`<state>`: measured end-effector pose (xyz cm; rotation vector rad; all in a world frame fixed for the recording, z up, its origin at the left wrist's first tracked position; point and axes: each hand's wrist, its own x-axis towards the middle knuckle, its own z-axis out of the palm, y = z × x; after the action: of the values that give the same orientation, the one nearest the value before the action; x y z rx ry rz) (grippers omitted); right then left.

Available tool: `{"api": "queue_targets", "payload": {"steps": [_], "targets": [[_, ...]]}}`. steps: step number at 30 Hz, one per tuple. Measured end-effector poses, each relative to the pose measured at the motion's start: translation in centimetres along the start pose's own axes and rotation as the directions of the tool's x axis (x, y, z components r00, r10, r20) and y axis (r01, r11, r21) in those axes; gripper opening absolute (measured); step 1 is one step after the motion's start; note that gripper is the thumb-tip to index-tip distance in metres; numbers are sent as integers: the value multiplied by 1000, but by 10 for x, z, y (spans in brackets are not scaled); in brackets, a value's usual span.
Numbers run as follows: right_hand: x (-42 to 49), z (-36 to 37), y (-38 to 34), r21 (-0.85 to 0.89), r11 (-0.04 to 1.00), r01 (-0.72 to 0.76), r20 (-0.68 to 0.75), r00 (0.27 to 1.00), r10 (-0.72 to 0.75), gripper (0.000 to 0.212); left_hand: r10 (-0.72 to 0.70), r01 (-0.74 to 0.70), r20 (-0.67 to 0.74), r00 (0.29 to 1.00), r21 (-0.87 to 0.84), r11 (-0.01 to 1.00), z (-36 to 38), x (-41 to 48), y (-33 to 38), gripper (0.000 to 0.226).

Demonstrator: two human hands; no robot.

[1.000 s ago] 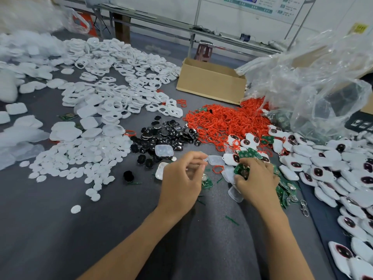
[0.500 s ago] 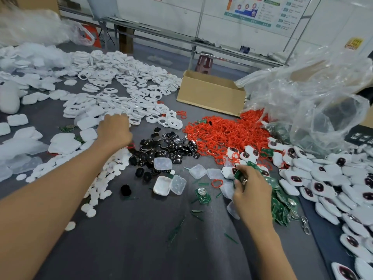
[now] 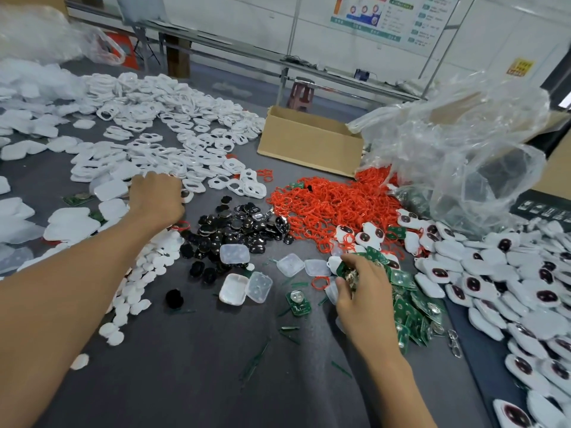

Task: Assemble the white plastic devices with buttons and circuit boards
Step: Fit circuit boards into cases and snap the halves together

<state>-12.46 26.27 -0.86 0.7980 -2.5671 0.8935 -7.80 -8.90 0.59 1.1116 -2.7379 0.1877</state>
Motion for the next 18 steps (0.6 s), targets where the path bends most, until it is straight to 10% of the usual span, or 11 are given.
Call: {"api": "queue_targets", "payload": {"steps": [6,12,18], "targets": [[0,1,2,9,1000,-2,-21,1000,2,39,15,-11,27,1000,-134,991,2,4,9,61],[1,2,3,26,1000,-3,-24,1000,4,38,152,-134,24,988,-357,925,9,7,20,29],[0,2,3,23,1000,-8,-8,1000,8,37,167,-157,-18,986,-455,877,4,9,17,42]]}}
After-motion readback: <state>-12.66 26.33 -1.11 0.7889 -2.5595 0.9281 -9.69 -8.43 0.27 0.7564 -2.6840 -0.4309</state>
